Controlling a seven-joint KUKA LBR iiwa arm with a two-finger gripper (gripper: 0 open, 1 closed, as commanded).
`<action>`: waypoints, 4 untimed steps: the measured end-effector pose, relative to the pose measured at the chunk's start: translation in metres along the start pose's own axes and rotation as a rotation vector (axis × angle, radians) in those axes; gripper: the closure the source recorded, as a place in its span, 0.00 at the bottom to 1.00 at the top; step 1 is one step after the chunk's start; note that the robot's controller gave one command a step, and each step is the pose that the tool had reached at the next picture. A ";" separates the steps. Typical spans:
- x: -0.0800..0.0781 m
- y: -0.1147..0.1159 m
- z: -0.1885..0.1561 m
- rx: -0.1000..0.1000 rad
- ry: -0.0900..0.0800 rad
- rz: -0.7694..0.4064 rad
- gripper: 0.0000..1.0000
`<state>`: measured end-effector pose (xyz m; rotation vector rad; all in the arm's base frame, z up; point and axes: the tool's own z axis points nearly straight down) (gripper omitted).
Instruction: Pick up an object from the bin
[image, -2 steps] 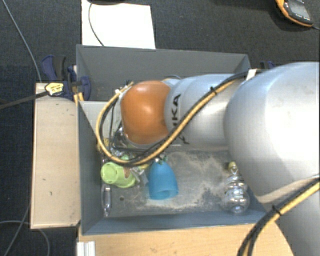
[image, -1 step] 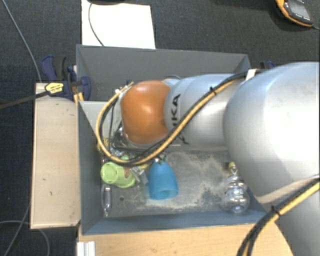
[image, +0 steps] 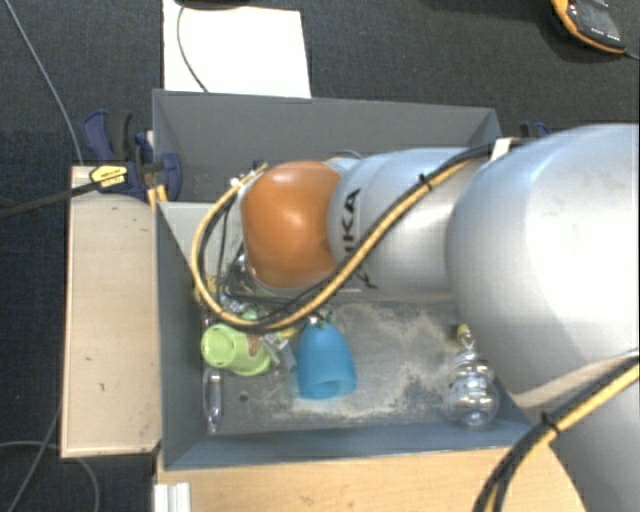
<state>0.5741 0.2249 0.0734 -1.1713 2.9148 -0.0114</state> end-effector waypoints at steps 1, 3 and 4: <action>0.001 0.000 0.002 0.000 0.002 0.001 0.00; 0.008 0.010 -0.051 0.010 0.006 0.059 1.00; 0.008 0.010 -0.051 0.010 0.006 0.060 1.00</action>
Offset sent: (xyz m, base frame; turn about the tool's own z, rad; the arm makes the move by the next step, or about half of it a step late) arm 0.0000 0.0000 0.0000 0.0000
